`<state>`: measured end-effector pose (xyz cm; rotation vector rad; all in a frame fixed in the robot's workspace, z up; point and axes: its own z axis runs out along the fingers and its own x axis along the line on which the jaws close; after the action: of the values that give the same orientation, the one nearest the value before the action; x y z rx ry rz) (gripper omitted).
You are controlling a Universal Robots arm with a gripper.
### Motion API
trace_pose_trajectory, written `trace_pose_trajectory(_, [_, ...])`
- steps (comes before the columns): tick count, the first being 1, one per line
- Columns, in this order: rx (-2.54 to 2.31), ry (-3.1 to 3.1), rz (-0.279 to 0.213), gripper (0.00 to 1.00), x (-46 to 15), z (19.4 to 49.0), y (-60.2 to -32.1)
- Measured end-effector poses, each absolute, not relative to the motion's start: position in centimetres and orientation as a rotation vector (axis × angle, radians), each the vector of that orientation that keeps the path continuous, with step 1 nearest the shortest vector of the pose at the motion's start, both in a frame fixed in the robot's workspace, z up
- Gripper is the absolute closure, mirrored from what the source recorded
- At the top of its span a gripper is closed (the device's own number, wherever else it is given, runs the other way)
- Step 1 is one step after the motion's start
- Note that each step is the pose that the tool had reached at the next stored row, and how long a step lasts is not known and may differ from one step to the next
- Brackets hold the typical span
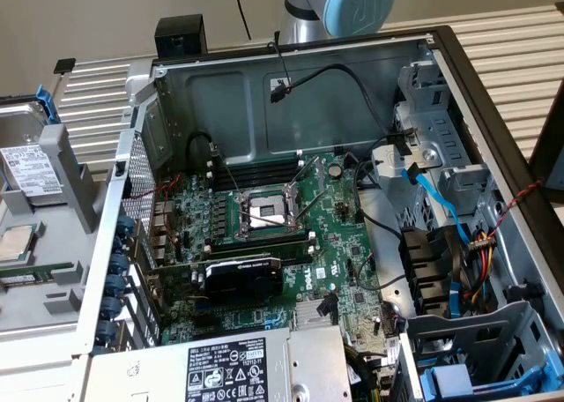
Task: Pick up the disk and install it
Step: 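Reach for the disk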
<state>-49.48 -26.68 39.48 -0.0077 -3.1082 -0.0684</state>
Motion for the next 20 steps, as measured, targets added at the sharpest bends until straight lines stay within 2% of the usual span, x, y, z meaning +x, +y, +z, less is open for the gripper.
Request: trace_pose_trajectory(20, [0.011, -3.109, -0.067, 0.89, -50.2, 39.5, -26.6])
